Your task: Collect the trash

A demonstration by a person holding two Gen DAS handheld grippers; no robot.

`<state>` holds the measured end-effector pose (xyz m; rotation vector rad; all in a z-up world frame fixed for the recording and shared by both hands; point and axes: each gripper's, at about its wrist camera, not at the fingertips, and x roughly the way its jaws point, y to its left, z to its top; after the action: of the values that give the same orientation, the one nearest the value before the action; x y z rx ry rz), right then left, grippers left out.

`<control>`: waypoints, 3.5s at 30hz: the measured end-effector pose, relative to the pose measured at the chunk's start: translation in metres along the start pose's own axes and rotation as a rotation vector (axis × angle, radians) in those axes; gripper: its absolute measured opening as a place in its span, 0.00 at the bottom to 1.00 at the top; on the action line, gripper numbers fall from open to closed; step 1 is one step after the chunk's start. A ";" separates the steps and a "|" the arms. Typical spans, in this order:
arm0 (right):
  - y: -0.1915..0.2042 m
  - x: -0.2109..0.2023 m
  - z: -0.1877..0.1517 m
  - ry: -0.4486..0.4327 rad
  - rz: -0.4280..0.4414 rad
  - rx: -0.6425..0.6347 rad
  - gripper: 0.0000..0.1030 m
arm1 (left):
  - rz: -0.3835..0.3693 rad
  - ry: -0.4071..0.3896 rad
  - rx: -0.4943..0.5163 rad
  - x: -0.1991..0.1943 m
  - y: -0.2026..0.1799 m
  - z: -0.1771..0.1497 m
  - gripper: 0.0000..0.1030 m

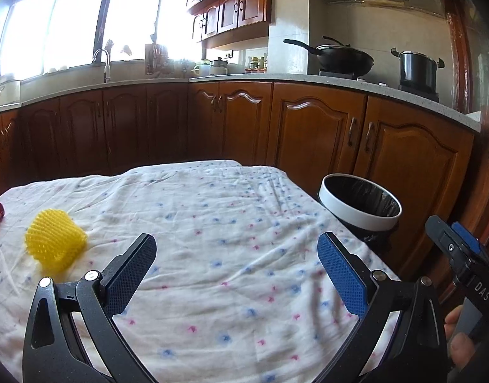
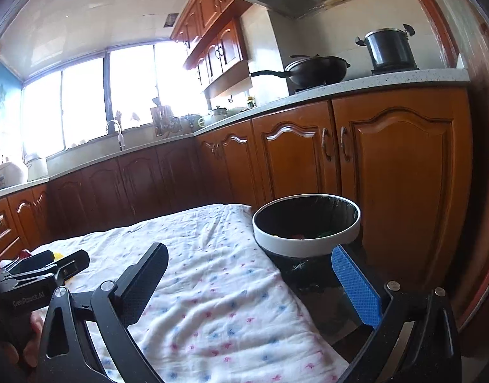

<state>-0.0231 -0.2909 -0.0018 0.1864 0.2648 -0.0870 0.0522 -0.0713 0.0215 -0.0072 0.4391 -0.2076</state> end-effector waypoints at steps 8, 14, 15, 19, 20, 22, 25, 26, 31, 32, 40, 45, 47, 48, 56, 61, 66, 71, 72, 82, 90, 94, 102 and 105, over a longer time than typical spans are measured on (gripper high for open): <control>0.004 -0.003 -0.003 -0.010 0.017 -0.009 1.00 | 0.042 -0.020 0.026 -0.009 -0.003 -0.012 1.00; 0.005 -0.003 -0.005 -0.011 0.023 -0.009 1.00 | 0.057 -0.032 0.034 -0.013 -0.004 -0.013 1.00; 0.005 -0.003 -0.005 -0.012 0.022 -0.010 1.00 | 0.058 -0.033 0.035 -0.014 -0.003 -0.013 1.00; 0.006 -0.004 -0.005 -0.013 0.024 -0.013 1.00 | 0.060 -0.036 0.036 -0.016 -0.005 -0.014 1.00; 0.006 -0.004 -0.005 -0.011 0.025 -0.013 1.00 | 0.062 -0.036 0.037 -0.016 -0.006 -0.014 1.00; 0.006 -0.005 -0.005 -0.010 0.026 -0.011 1.00 | 0.063 -0.040 0.041 -0.017 -0.007 -0.014 1.00; 0.006 -0.006 -0.005 -0.010 0.026 -0.010 1.00 | 0.063 -0.037 0.043 -0.017 -0.007 -0.015 1.00; 0.006 -0.006 -0.005 -0.011 0.027 -0.010 1.00 | 0.062 -0.036 0.045 -0.017 -0.007 -0.015 1.00; 0.008 -0.007 -0.004 -0.015 0.032 -0.016 1.00 | 0.064 -0.033 0.046 -0.018 -0.009 -0.016 1.00; 0.008 -0.007 -0.004 -0.016 0.032 -0.018 1.00 | 0.066 -0.036 0.047 -0.019 -0.009 -0.016 1.00; 0.010 -0.009 -0.002 -0.021 0.041 -0.023 1.00 | 0.070 -0.048 0.048 -0.021 -0.009 -0.016 1.00; 0.011 -0.009 -0.002 -0.020 0.045 -0.022 1.00 | 0.074 -0.057 0.048 -0.024 -0.009 -0.015 1.00; 0.011 -0.009 -0.002 -0.022 0.045 -0.023 1.00 | 0.072 -0.057 0.049 -0.025 -0.010 -0.015 1.00; 0.011 -0.010 -0.002 -0.023 0.046 -0.023 1.00 | 0.072 -0.058 0.048 -0.025 -0.009 -0.015 1.00; 0.010 -0.010 -0.002 -0.019 0.049 -0.017 1.00 | 0.071 -0.061 0.054 -0.027 -0.010 -0.015 1.00; 0.010 -0.010 -0.002 -0.020 0.050 -0.017 1.00 | 0.072 -0.062 0.059 -0.028 -0.011 -0.015 1.00; 0.010 -0.010 -0.002 -0.018 0.050 -0.017 1.00 | 0.073 -0.061 0.059 -0.028 -0.012 -0.015 1.00; 0.010 -0.011 -0.002 -0.016 0.052 -0.016 1.00 | 0.069 -0.055 0.057 -0.028 -0.011 -0.016 1.00; 0.010 -0.011 -0.002 -0.016 0.053 -0.016 1.00 | 0.069 -0.054 0.057 -0.028 -0.011 -0.017 1.00; 0.011 -0.011 -0.003 -0.013 0.055 -0.013 1.00 | 0.064 -0.045 0.063 -0.025 -0.011 -0.017 1.00; 0.011 -0.010 -0.004 -0.007 0.059 -0.010 1.00 | 0.064 -0.039 0.062 -0.022 -0.012 -0.018 1.00; 0.010 -0.009 -0.005 -0.003 0.061 -0.008 1.00 | 0.064 -0.037 0.062 -0.022 -0.013 -0.019 1.00; 0.007 -0.005 -0.006 0.013 0.064 0.000 1.00 | 0.060 -0.027 0.061 -0.017 -0.012 -0.021 1.00; 0.006 -0.002 -0.005 0.021 0.065 0.003 1.00 | 0.056 -0.021 0.060 -0.015 -0.011 -0.021 1.00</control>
<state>-0.0257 -0.2835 -0.0052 0.1984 0.2794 -0.0213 0.0277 -0.0787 0.0097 0.0613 0.4113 -0.1651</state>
